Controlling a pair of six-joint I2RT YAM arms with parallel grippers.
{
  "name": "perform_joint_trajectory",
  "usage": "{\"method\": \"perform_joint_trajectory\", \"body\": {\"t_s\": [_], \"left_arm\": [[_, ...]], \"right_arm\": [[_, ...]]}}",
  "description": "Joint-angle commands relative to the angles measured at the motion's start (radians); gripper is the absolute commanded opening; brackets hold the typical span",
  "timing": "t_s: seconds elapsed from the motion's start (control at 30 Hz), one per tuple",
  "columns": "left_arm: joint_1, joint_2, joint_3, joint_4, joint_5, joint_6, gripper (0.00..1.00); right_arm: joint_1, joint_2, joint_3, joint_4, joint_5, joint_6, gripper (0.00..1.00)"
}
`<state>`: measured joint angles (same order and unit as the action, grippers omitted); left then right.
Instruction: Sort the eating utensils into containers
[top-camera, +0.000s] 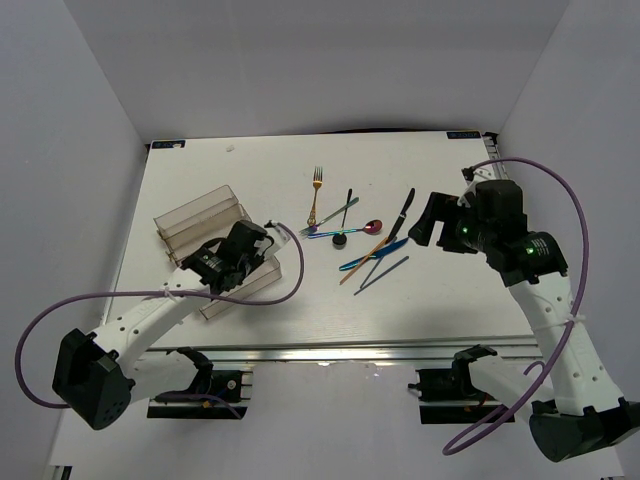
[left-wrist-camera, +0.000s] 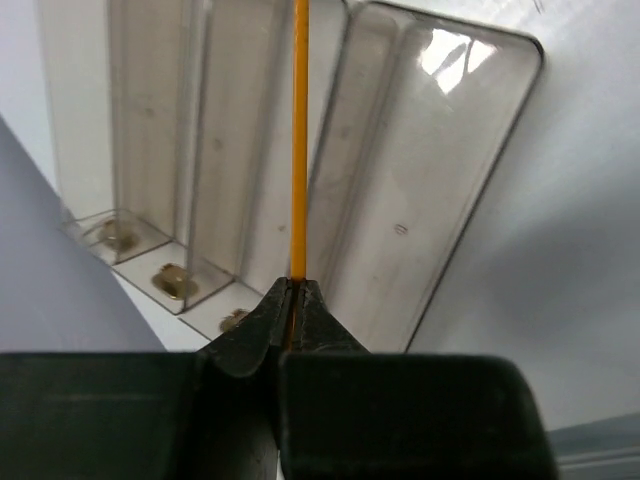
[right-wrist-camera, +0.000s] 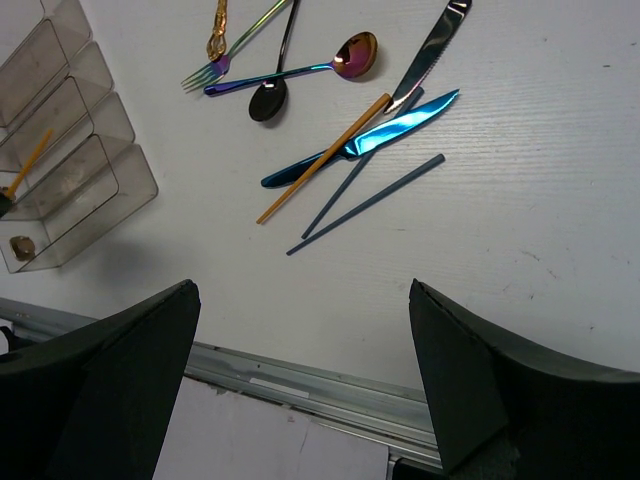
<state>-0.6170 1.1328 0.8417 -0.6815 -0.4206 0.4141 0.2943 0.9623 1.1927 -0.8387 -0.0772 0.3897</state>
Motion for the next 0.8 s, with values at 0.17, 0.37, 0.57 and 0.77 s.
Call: {"method": "perform_joint_trajectory", "body": {"t_s": [0.17, 0.37, 0.57, 0.77], "left_arm": [[0.002, -0.028, -0.079, -0.041, 0.109, -0.047, 0.08], [0.003, -0.033, -0.116, 0.007, 0.105, -0.061, 0.21], [0.011, -0.051, -0.121, 0.034, 0.048, -0.095, 0.46], [0.011, -0.065, -0.001, 0.011, 0.002, -0.155, 0.98]], "right_arm": [[0.005, 0.000, -0.027, 0.076, -0.022, 0.008, 0.89], [0.006, -0.013, -0.050, 0.084, -0.022, 0.009, 0.89], [0.006, -0.022, -0.081, 0.104, -0.044, 0.014, 0.89], [0.008, 0.044, -0.122, 0.138, -0.099, 0.041, 0.89]]}}
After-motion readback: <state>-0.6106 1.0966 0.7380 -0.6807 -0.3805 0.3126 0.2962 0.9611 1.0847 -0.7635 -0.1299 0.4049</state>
